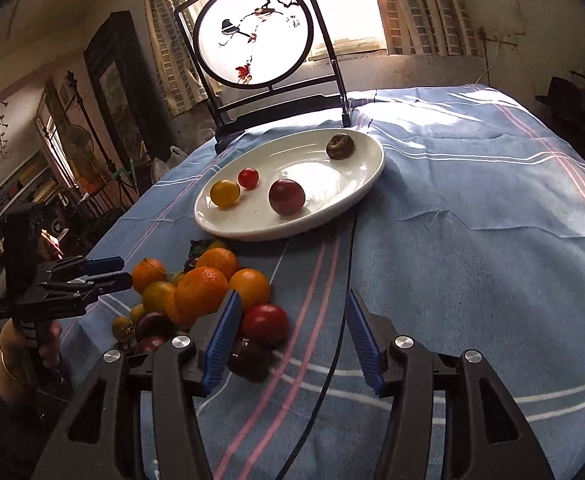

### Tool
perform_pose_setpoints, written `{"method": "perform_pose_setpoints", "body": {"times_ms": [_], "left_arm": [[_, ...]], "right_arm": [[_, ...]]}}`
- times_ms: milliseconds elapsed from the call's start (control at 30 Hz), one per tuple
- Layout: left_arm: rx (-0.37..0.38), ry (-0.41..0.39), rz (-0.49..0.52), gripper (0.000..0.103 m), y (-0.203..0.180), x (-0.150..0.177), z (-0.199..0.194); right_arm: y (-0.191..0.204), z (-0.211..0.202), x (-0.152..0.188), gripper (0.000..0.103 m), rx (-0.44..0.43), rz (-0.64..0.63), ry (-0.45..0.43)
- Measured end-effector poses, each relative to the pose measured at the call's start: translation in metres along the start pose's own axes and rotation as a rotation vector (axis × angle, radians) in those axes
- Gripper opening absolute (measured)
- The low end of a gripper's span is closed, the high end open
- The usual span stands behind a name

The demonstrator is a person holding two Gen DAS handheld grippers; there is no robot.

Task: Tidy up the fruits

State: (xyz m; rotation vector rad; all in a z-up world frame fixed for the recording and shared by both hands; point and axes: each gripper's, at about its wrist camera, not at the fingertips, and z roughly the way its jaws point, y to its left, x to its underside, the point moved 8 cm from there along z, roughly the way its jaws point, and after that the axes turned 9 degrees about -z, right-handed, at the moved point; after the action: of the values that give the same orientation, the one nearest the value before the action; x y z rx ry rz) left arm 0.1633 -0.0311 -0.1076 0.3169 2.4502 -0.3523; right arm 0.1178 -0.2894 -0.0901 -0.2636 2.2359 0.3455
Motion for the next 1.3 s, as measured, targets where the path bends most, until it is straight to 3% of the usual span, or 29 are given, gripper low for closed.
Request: {"method": "perform_pose_setpoints", "body": {"times_ms": [233,367,400,500,600,800,1000,1067,1100,1300], "left_arm": [[0.071,0.01,-0.031,0.052,-0.008,-0.007,0.02],[0.07,0.027,-0.018,0.052,-0.014,-0.01,0.028],[0.08,0.031,-0.03,0.047,-0.013,-0.01,0.028],[0.043,-0.001,-0.025,0.044,-0.009,-0.008,0.022],[0.062,-0.008,-0.032,0.044,-0.009,-0.003,0.016],[0.071,-0.054,-0.093,0.044,0.002,-0.008,0.008],[0.058,-0.064,-0.091,0.044,0.002,-0.009,0.007],[0.06,-0.062,-0.094,0.044,0.003,-0.009,0.008],[0.061,-0.062,-0.097,0.044,0.003,-0.009,0.008],[0.072,-0.083,-0.105,0.044,0.004,-0.011,0.003]], "right_arm": [[0.019,-0.006,0.011,0.054,-0.009,-0.048,0.025],[0.036,-0.007,0.006,0.054,-0.023,-0.102,0.025],[0.039,-0.006,0.005,0.054,-0.025,-0.112,0.025],[0.05,-0.003,0.004,0.054,-0.043,-0.132,0.029],[0.059,0.002,0.003,0.054,-0.051,-0.154,0.038],[0.069,0.014,-0.01,0.054,-0.028,-0.199,0.049],[0.073,0.04,-0.012,0.054,0.004,-0.222,0.102],[0.074,0.046,-0.01,0.05,0.015,-0.232,0.113],[0.076,0.046,-0.01,0.043,0.012,-0.237,0.102],[0.066,0.021,-0.019,0.042,-0.022,-0.174,0.016]]}}
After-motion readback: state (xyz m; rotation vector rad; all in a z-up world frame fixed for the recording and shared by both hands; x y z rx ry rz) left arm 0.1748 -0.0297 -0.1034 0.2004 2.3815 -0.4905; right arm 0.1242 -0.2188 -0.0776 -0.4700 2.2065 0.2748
